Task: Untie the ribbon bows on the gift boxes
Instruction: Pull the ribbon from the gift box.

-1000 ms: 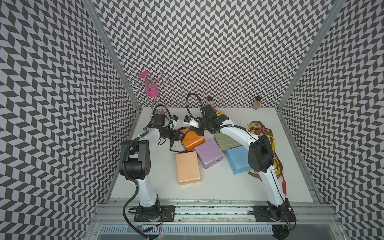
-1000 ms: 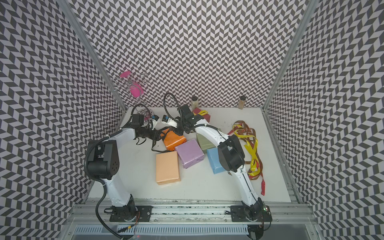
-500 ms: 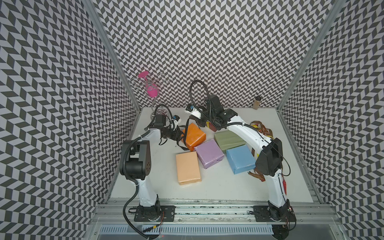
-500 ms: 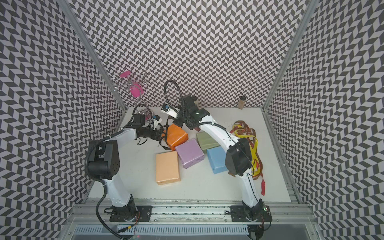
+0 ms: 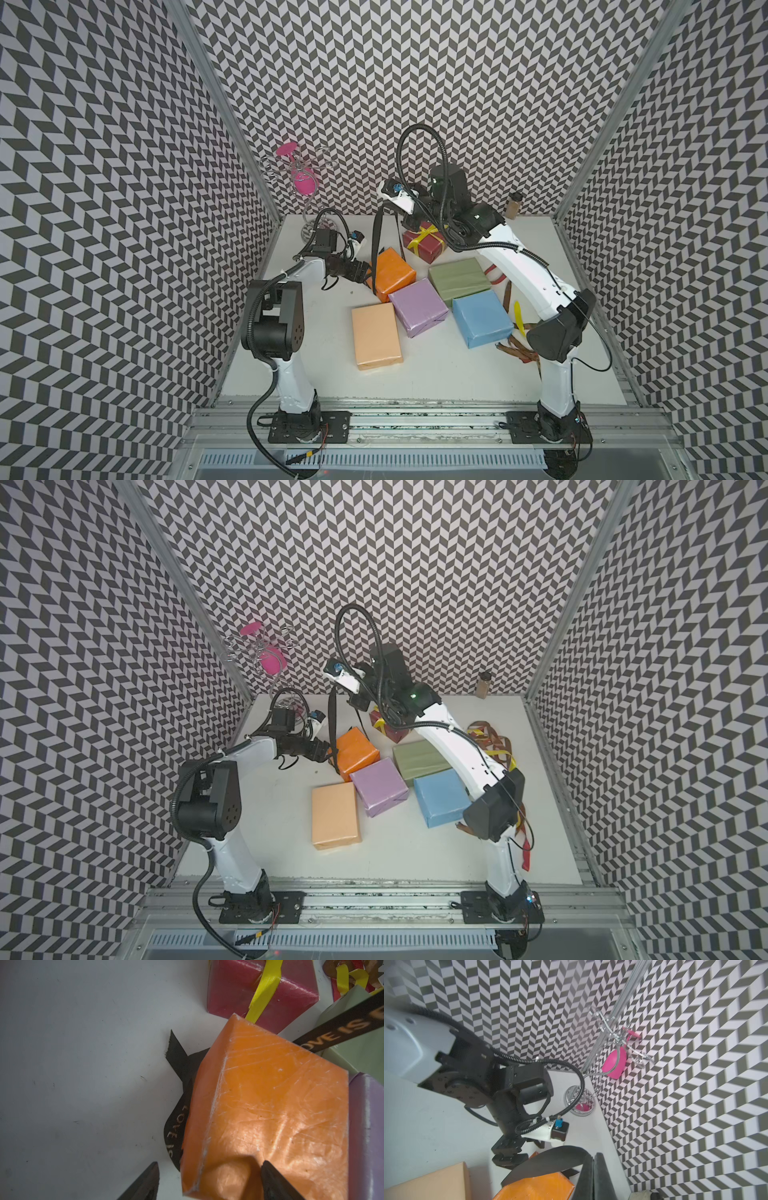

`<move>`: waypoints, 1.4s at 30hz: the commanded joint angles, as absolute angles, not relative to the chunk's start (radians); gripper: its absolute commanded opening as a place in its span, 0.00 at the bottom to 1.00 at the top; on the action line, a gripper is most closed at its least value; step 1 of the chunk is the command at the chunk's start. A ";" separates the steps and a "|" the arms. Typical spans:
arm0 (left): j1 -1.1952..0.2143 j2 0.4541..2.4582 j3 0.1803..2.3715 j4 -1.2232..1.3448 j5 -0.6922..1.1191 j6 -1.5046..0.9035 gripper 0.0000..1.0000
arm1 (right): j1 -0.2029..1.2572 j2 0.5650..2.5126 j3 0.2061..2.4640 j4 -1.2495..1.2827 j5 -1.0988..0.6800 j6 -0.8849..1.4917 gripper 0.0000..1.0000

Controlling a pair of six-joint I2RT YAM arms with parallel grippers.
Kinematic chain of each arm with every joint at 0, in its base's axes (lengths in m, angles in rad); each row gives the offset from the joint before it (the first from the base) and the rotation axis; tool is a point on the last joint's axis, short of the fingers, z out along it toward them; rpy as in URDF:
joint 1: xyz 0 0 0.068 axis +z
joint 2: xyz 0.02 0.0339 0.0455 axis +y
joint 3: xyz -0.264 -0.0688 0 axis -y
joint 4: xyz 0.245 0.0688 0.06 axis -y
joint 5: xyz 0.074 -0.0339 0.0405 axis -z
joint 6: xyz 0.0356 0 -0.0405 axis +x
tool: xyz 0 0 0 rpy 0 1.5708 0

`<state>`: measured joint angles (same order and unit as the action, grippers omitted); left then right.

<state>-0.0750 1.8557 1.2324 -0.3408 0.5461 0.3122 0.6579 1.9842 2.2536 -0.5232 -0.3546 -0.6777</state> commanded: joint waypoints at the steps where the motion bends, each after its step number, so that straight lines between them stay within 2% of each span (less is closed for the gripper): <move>1: -0.087 1.868 1.241 -0.356 0.500 0.325 0.76 | 0.655 1.895 2.318 -0.435 -0.329 -0.711 0.00; 11: -0.103 1.888 1.252 -0.364 0.475 0.328 0.76 | 0.649 1.813 2.385 -0.466 -0.259 -0.782 0.00; 17: -0.103 1.855 1.264 -0.368 0.544 0.322 0.77 | 0.643 1.799 2.332 -0.466 -0.243 -0.799 0.00; 26: -0.127 1.811 1.299 -0.356 0.578 0.294 0.77 | 0.642 1.770 2.390 -0.456 -0.197 -0.829 0.00; 33: -0.165 1.798 1.284 -0.295 0.526 0.273 0.77 | 0.641 1.706 2.298 -0.431 -0.057 -0.920 0.00; 42: -0.227 1.872 1.401 -0.324 0.611 0.340 0.77 | 0.641 1.635 2.130 -0.437 -0.033 -0.934 0.00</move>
<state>-0.1921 1.8397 1.3437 -0.3164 0.5732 0.2977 0.6445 1.6657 2.1571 -0.4854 -0.0647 -0.9142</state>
